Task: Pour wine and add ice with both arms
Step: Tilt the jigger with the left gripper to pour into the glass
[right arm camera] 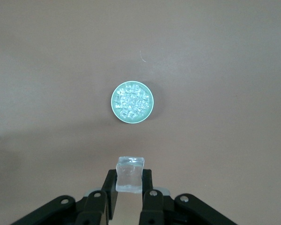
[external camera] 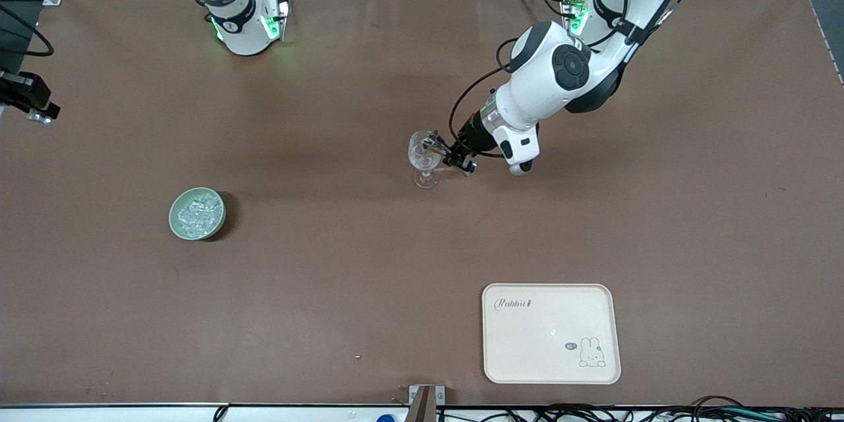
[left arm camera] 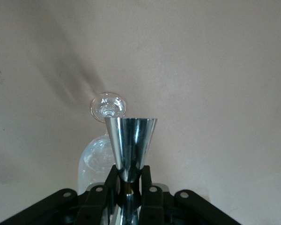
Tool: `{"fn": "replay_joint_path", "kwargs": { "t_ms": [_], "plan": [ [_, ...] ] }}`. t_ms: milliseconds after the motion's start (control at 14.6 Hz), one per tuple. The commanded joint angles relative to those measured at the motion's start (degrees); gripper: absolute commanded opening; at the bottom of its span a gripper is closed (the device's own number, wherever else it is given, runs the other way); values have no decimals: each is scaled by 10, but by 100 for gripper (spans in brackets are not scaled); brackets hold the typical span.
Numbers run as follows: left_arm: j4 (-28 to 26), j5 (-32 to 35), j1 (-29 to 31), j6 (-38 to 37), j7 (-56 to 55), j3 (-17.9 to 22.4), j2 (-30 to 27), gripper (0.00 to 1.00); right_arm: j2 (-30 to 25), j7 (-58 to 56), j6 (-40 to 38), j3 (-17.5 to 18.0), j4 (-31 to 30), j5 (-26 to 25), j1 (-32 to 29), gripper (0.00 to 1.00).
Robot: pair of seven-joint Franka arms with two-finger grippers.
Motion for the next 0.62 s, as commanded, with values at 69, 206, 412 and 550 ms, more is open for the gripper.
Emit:
{"fn": "replay_joint_path", "kwargs": {
  "t_ms": [69, 206, 412, 550],
  "plan": [
    [10, -63, 11, -30, 16, -2, -8, 0, 2, 8, -6, 3, 6, 12, -5, 1],
    [5, -161, 11, -37, 101, 15, -19, 0, 2, 8, -7, 3, 5, 12, -5, 1],
    [5, -316, 8, -108, 238, 65, -35, 0, 2, 9, -19, 4, 6, 12, -4, 1],
    [9, -395, 4, -159, 295, 116, -42, 0, 2, 26, -25, 14, 5, 12, -1, 1]
  ]
}}
